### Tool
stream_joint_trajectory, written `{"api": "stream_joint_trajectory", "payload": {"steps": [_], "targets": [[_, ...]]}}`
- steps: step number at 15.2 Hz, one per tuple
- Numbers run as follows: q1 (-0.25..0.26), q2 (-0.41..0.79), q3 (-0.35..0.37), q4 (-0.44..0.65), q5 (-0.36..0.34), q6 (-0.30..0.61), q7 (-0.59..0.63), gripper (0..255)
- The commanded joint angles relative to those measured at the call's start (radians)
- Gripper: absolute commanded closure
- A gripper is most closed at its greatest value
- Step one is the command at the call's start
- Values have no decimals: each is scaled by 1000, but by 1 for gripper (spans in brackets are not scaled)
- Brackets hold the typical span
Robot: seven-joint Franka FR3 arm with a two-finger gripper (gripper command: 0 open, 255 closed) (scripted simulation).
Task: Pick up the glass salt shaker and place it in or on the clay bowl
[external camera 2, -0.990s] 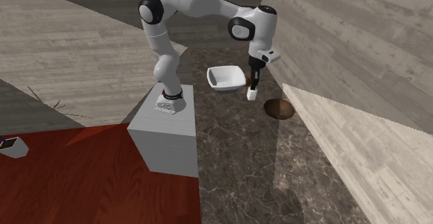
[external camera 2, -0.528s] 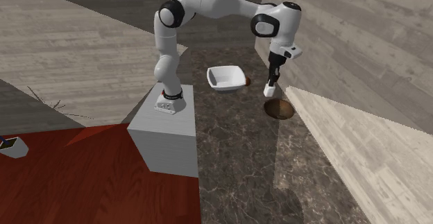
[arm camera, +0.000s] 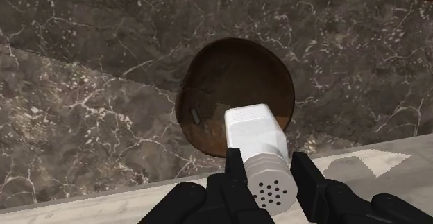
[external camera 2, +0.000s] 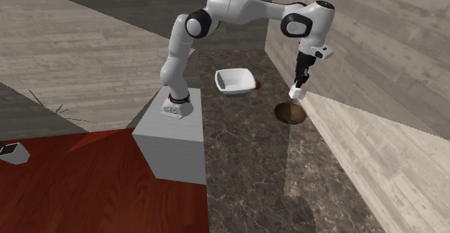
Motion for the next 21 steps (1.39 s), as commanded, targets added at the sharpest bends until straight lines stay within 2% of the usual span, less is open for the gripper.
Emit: {"api": "stream_joint_trajectory", "payload": {"steps": [1,18,21], "targets": [[1,9,2,-12,2,21,1,255],[13,21,8,-225,10,244,-10,255],[13,23,8,-232,11,253,-11,255]]}}
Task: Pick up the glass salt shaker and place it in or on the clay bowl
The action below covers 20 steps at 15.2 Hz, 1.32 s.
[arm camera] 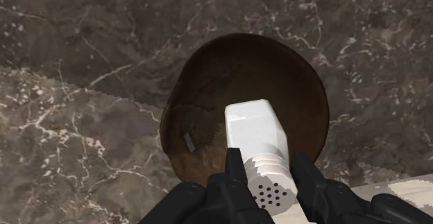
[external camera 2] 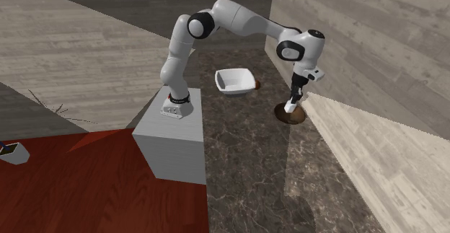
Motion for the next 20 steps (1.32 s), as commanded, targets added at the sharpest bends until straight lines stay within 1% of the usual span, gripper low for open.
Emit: {"api": "stream_joint_trajectory", "payload": {"steps": [1,6,7,12,16,20], "targets": [[0,1,0,-2,0,3,0,255],[0,1,0,-2,0,3,0,255],[0,1,0,-2,0,3,0,0],[0,1,0,-2,0,3,0,0],[-5,-14,-4,105,-7,-117,6,0],[-5,-14,-4,105,-7,-117,6,0]]}}
